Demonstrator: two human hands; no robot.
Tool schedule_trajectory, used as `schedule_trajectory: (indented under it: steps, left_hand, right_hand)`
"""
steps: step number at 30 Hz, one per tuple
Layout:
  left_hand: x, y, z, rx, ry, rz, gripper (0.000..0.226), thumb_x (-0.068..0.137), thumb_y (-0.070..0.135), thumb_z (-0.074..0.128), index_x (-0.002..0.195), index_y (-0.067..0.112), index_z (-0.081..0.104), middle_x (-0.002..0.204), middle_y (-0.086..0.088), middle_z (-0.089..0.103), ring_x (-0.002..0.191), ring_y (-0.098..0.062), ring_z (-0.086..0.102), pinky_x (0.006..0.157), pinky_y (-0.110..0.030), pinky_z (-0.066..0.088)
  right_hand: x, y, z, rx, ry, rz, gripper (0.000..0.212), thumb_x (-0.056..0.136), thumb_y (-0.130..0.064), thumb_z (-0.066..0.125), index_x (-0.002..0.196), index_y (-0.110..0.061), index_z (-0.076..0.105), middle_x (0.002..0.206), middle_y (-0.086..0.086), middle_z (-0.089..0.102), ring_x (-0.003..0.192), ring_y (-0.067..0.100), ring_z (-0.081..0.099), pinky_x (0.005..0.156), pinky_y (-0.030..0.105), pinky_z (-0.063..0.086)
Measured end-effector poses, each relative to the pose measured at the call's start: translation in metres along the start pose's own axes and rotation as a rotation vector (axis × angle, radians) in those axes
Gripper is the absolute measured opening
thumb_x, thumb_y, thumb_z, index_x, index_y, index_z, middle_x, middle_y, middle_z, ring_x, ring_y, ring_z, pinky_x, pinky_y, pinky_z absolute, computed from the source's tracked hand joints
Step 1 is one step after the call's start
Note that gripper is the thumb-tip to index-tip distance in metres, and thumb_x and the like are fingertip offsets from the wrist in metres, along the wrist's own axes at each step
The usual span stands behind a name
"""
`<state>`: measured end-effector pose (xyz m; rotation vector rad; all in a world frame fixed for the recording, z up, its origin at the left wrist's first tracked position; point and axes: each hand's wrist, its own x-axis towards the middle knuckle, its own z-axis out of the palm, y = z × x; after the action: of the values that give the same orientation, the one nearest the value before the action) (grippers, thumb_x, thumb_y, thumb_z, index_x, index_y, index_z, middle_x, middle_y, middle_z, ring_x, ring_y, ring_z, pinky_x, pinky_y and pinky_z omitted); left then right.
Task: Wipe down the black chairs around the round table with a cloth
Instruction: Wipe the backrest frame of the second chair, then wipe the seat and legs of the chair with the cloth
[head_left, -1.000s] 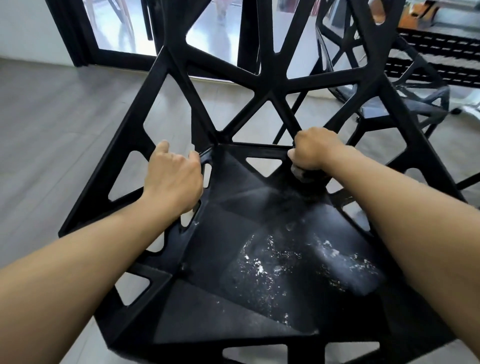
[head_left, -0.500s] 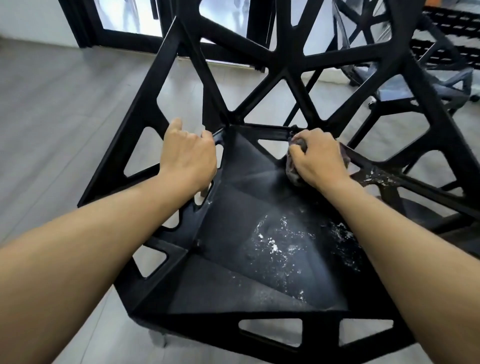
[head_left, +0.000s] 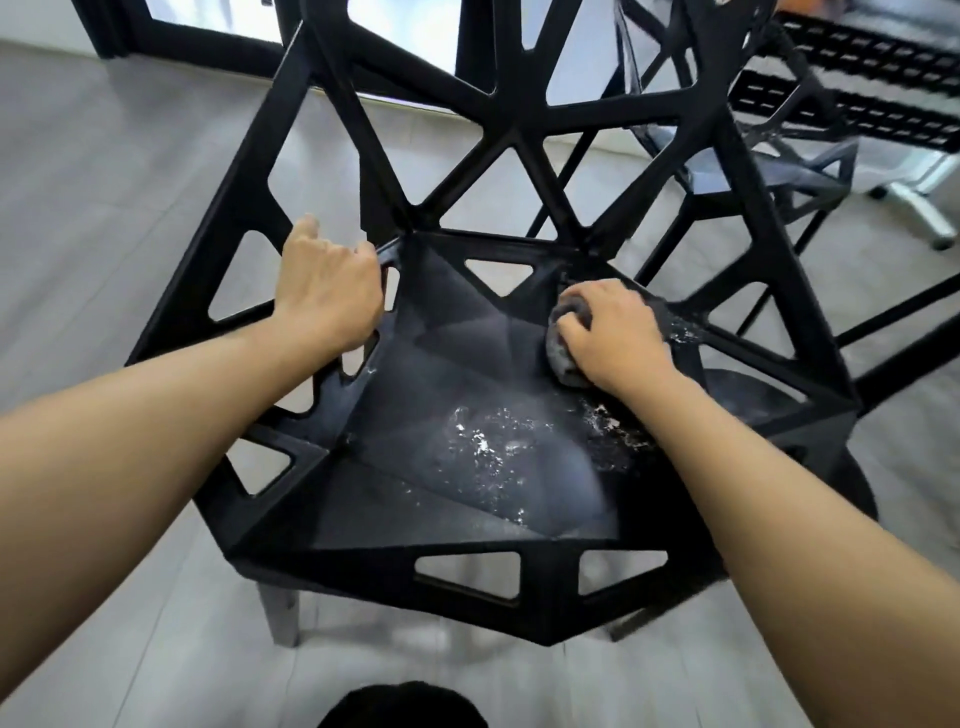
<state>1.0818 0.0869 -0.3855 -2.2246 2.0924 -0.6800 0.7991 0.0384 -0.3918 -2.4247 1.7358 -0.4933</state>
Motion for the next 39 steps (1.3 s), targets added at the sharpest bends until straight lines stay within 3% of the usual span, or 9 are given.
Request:
schedule_trajectory:
  steps: [5, 10, 13, 18, 21, 26, 32, 36, 39]
  left_hand:
    - [-0.003, 0.002, -0.006, -0.007, -0.091, -0.016, 0.009, 0.080, 0.005, 0.047, 0.087, 0.010, 0.051, 0.052, 0.000, 0.030, 0.045, -0.016, 0.029, 0.092, -0.038, 0.028]
    - [-0.004, 0.000, -0.013, 0.058, -0.120, 0.030, 0.017, 0.086, 0.008, 0.046, 0.100, 0.009, 0.055, 0.063, -0.001, 0.049, 0.053, -0.018, 0.042, 0.099, -0.036, 0.031]
    - [-0.010, -0.005, -0.027, 0.067, -0.161, 0.076, 0.026, 0.093, 0.012, 0.044, 0.117, 0.007, 0.054, 0.104, -0.010, 0.064, 0.093, -0.028, 0.061, 0.102, -0.038, 0.032]
    - [-0.073, -0.043, -0.051, 0.097, -0.028, 0.165, 0.047, 0.088, 0.014, 0.035, 0.132, 0.009, 0.050, 0.134, -0.018, 0.050, 0.132, -0.041, 0.040, 0.120, -0.048, 0.019]
    - [-0.138, -0.054, -0.055, -0.184, 0.168, 0.050, 0.037, 0.089, 0.004, 0.042, 0.120, 0.004, 0.061, 0.132, -0.019, 0.055, 0.134, -0.040, 0.043, 0.119, -0.050, 0.024]
    - [-0.178, -0.042, -0.048, -0.920, 0.296, -0.260, 0.044, 0.098, -0.010, 0.034, 0.136, 0.005, 0.051, 0.156, -0.008, 0.036, 0.151, -0.025, 0.023, 0.124, -0.039, 0.022]
    - [-0.172, -0.039, -0.048, -0.914, 0.242, -0.324, 0.047, 0.095, 0.001, 0.031, 0.136, 0.011, 0.052, 0.149, -0.002, 0.048, 0.151, -0.024, 0.021, 0.120, -0.022, 0.020]
    - [-0.171, -0.042, -0.049, -0.862, 0.140, -0.384, 0.040, 0.095, -0.001, 0.034, 0.126, 0.013, 0.056, 0.135, -0.003, 0.059, 0.143, -0.032, 0.029, 0.102, -0.045, 0.042]
    - [-0.174, -0.040, -0.051, -0.852, 0.143, -0.422, 0.037, 0.097, -0.005, 0.035, 0.121, 0.014, 0.056, 0.134, -0.001, 0.060, 0.142, -0.031, 0.030, 0.096, -0.047, 0.045]
  right_hand:
    - [0.000, -0.014, 0.007, 0.103, -0.019, 0.115, 0.029, 0.098, -0.026, 0.052, 0.122, -0.010, 0.056, 0.125, 0.017, 0.056, 0.119, 0.039, 0.050, 0.101, 0.045, 0.036]
    - [-0.055, -0.128, 0.021, 0.312, -0.210, -0.155, 0.020, 0.097, -0.026, 0.052, 0.112, -0.016, 0.062, 0.117, 0.008, 0.060, 0.113, 0.031, 0.052, 0.101, 0.046, 0.041]
    - [-0.081, -0.163, 0.020, 0.353, -0.228, -0.261, 0.021, 0.098, -0.026, 0.055, 0.112, -0.013, 0.062, 0.118, 0.007, 0.058, 0.111, 0.030, 0.051, 0.099, 0.045, 0.041]
    - [-0.065, -0.152, 0.029, 0.217, -0.048, -0.115, 0.028, 0.098, -0.040, 0.054, 0.119, -0.026, 0.066, 0.129, 0.004, 0.059, 0.119, 0.031, 0.053, 0.102, 0.043, 0.041]
    - [-0.029, -0.161, 0.038, 0.185, -0.084, 0.004, 0.032, 0.100, -0.040, 0.049, 0.126, -0.023, 0.060, 0.132, 0.009, 0.056, 0.122, 0.034, 0.052, 0.104, 0.042, 0.038]
    - [-0.055, -0.178, 0.034, 0.129, -0.144, 0.029, 0.030, 0.102, -0.038, 0.046, 0.122, -0.019, 0.056, 0.126, 0.010, 0.054, 0.119, 0.037, 0.047, 0.099, 0.047, 0.036]
    - [-0.156, -0.243, 0.029, 0.249, 0.042, 0.023, 0.031, 0.094, -0.040, 0.050, 0.118, -0.024, 0.061, 0.117, 0.004, 0.056, 0.109, 0.030, 0.048, 0.093, 0.046, 0.038]
    - [-0.157, -0.251, 0.035, 0.217, 0.120, -0.001, 0.033, 0.090, -0.038, 0.052, 0.117, -0.022, 0.062, 0.118, 0.004, 0.059, 0.107, 0.028, 0.052, 0.093, 0.045, 0.040]
    - [-0.160, -0.220, 0.026, 0.119, 0.140, -0.028, 0.033, 0.085, -0.040, 0.047, 0.106, -0.022, 0.065, 0.104, 0.003, 0.061, 0.101, 0.029, 0.054, 0.091, 0.043, 0.040]
